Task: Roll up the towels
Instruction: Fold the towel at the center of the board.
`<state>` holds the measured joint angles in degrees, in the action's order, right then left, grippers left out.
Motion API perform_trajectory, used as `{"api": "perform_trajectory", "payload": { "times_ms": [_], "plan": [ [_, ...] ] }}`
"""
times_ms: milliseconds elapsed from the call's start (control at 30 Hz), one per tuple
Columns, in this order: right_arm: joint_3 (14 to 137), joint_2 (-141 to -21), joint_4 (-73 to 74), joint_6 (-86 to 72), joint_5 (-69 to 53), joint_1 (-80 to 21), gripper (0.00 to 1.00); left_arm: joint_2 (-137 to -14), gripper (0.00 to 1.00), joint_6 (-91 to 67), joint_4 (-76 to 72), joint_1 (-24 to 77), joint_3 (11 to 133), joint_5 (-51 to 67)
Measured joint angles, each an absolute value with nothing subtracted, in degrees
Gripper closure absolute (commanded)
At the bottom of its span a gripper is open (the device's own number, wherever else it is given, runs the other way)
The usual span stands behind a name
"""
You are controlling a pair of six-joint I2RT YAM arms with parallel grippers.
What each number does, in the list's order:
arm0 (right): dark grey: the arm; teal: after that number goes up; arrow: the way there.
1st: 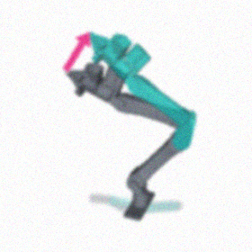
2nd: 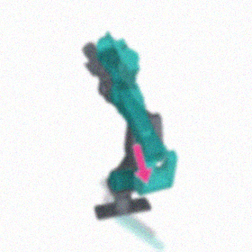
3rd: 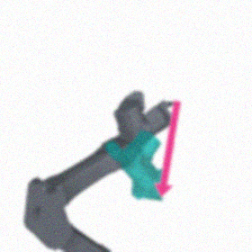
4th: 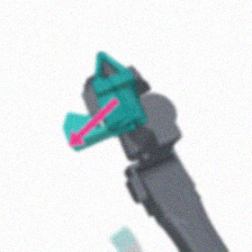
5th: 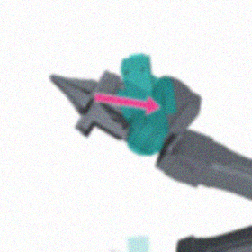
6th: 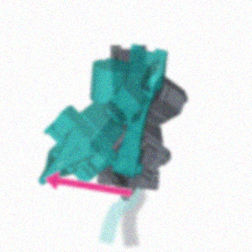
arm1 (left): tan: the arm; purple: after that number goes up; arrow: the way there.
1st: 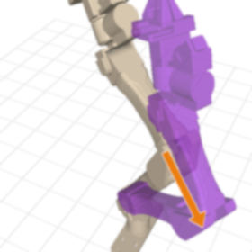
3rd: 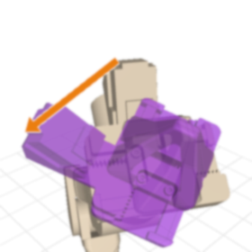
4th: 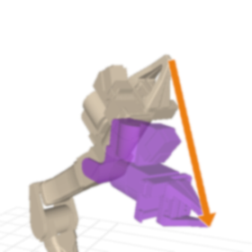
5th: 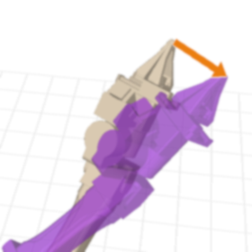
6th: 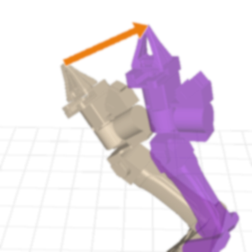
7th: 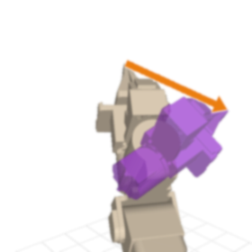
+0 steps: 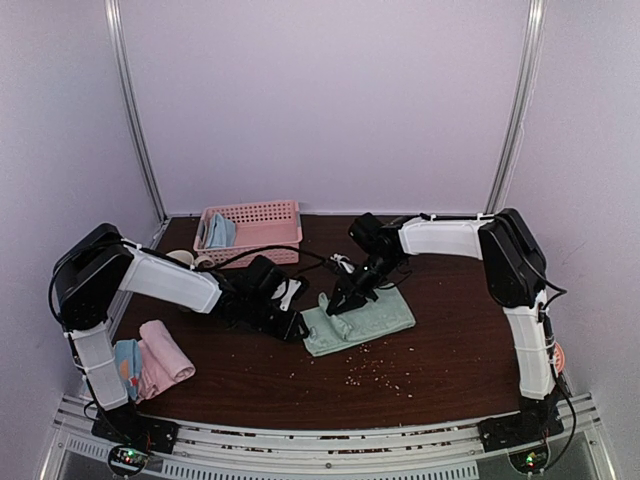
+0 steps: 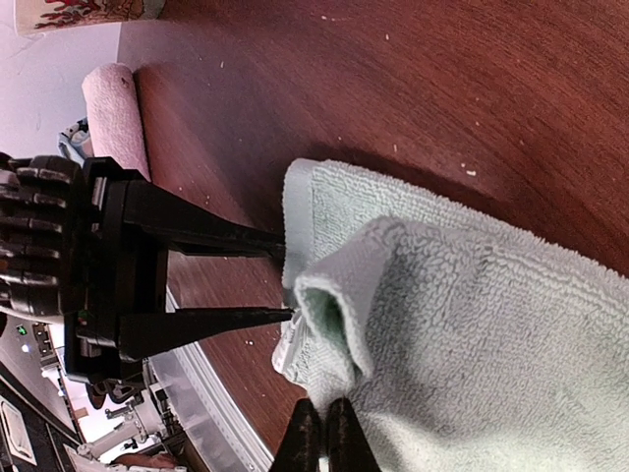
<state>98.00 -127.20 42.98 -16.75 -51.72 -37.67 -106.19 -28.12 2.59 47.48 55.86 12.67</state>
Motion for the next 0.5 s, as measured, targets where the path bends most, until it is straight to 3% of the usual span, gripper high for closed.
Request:
{"api": "perform_trajectory", "payload": {
  "times_ms": [500],
  "plan": [
    [98.1, -127.2, 38.1, -22.5, -52.7, -39.5, 1.00, -106.2, 0.70, -28.1, 0.5, 47.5, 54.9, 12.7]
  ]
}}
